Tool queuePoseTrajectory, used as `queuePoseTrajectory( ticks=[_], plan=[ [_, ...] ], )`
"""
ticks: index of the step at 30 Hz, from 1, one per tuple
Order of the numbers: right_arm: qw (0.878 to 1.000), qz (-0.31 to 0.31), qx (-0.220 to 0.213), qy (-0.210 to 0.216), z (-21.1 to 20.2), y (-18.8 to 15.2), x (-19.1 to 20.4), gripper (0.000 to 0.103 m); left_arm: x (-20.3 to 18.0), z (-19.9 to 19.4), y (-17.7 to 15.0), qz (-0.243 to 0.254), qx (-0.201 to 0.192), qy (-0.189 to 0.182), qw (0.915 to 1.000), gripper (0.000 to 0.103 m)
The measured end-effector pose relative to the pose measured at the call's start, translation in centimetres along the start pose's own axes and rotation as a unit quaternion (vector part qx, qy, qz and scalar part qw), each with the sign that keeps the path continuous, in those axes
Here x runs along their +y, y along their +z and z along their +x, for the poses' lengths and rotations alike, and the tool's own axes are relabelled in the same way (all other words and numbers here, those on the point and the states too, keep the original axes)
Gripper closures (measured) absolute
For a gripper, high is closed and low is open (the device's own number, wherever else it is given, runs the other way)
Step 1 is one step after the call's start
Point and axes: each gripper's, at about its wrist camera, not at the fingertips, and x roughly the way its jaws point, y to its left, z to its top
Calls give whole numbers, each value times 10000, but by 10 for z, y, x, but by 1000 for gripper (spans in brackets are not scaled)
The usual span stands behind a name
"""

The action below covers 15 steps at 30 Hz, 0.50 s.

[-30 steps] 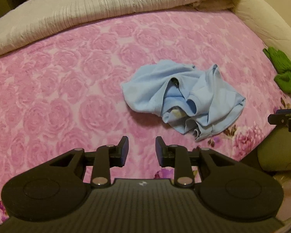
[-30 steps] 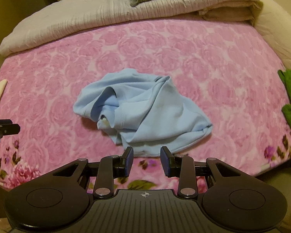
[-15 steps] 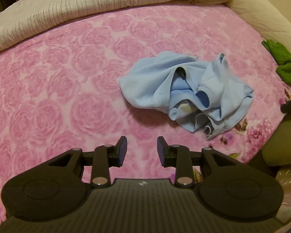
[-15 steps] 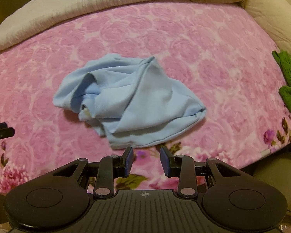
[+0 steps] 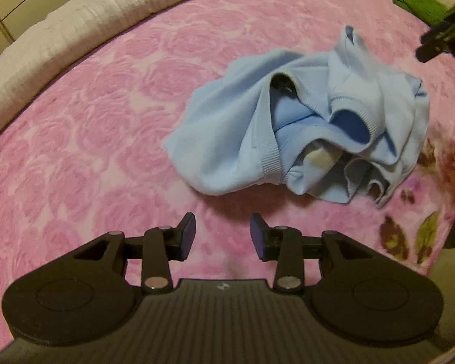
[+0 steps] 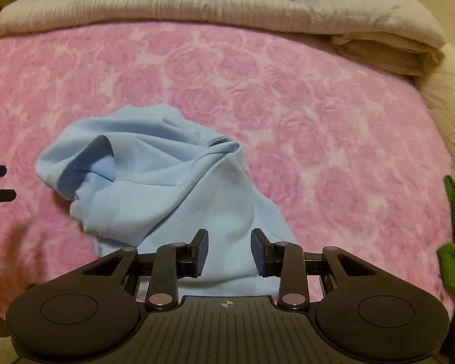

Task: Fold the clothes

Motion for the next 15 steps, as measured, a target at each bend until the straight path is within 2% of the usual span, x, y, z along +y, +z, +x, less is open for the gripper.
queuePoseTrajectory(
  ticks=[3, 6, 10, 12, 13, 15],
  plan=[
    [9996, 165, 84, 190, 24, 8, -5, 48, 2, 18, 2, 69, 23, -58, 10000, 67],
    [9993, 362, -11, 86, 41, 18, -8, 46, 5, 36, 4, 116, 71, -98, 9999, 67],
    [9948, 782, -580, -289, 50, 36, -19, 46, 8, 50, 7, 191, 119, -112, 9997, 67],
    [9910, 1044, -720, -429, 55, 45, -26, 46, 11, 55, 9, 185, 95, -152, 9997, 67],
    [9894, 1152, -740, -477, 59, 49, -29, 46, 12, 57, 10, 186, 81, -167, 9997, 67],
    [9912, 1192, -446, -369, 73, 56, -31, 47, 12, 62, 12, 259, 69, -189, 9995, 67]
  ],
)
